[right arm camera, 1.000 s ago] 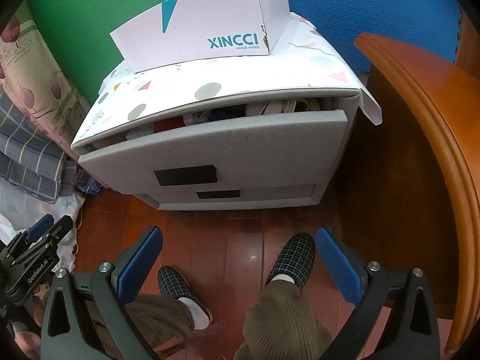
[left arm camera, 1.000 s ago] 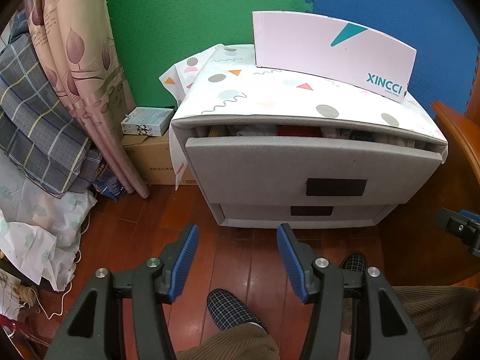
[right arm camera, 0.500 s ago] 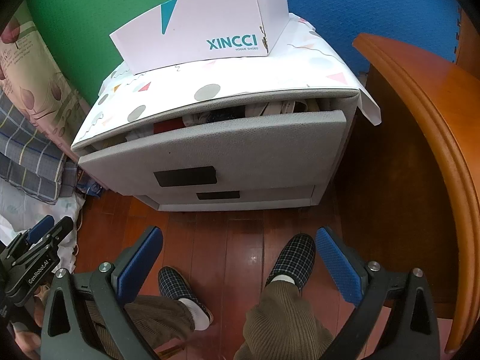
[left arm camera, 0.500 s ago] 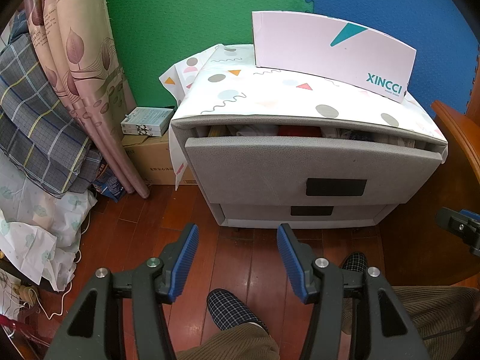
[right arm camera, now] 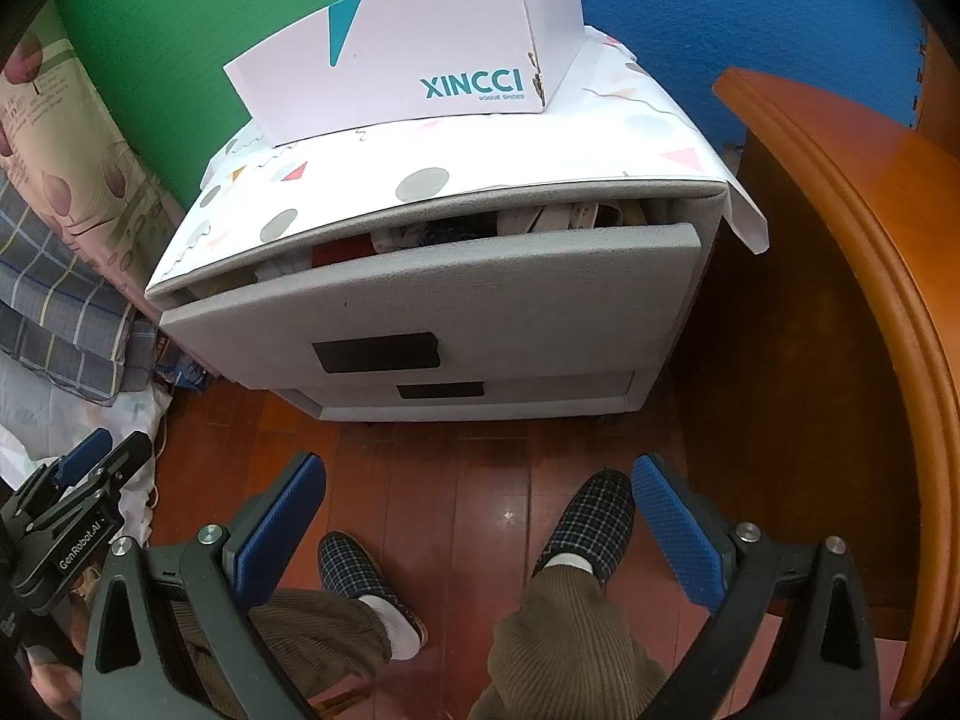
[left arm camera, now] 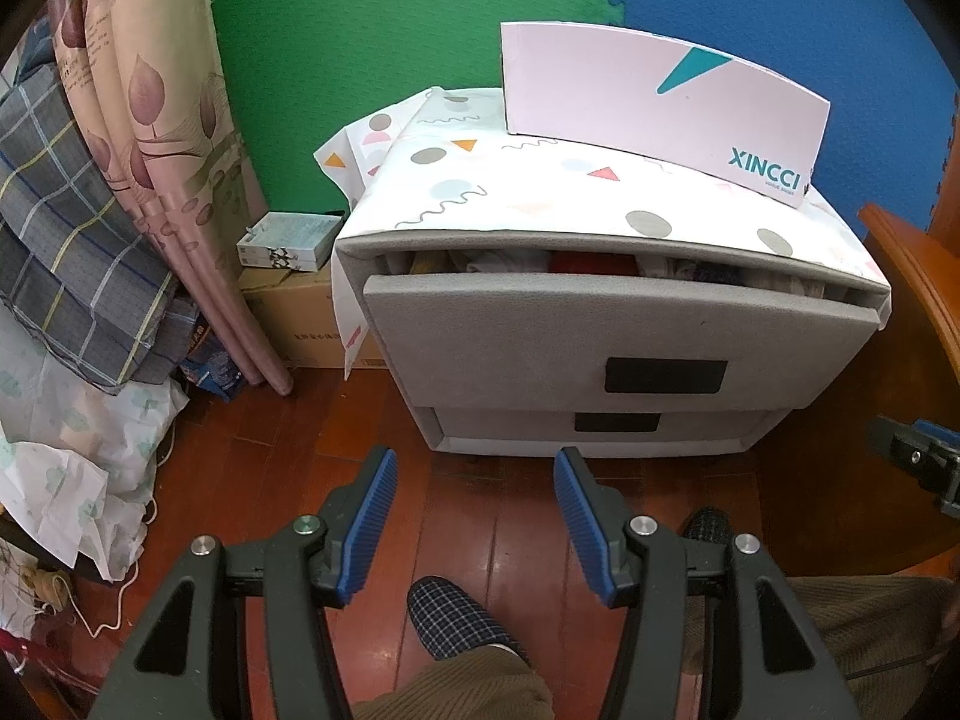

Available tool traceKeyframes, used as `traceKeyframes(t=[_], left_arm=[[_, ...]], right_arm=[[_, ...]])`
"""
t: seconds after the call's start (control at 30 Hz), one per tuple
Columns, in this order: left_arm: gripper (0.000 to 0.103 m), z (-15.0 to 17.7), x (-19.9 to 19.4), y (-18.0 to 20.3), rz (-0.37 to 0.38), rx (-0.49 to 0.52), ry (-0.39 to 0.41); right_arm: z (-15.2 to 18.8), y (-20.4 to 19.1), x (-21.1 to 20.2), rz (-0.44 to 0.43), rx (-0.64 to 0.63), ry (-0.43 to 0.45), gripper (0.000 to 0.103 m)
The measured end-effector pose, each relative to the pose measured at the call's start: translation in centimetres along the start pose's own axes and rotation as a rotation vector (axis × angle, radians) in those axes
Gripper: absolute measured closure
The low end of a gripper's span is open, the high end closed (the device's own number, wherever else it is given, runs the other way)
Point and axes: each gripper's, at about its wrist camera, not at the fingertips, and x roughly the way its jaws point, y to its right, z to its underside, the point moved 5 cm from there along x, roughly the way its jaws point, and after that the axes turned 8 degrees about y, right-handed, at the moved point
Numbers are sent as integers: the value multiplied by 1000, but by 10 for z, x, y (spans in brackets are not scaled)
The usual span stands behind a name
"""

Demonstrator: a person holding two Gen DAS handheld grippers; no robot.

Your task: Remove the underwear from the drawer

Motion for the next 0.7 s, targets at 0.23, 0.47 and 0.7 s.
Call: traceKeyframes(t=[0.23,0.47,0.7], left_arm=[[47,-2,0,1,4,5,1],[47,-3,1,2,13,-2,-7],[47,-5,2,5,21,6,-8]], right_arm=[[-2,2,-1,-2,11,3,1],[-3,4,1,-4,19,2,1],[-2,7,3,-10,19,-2,1]])
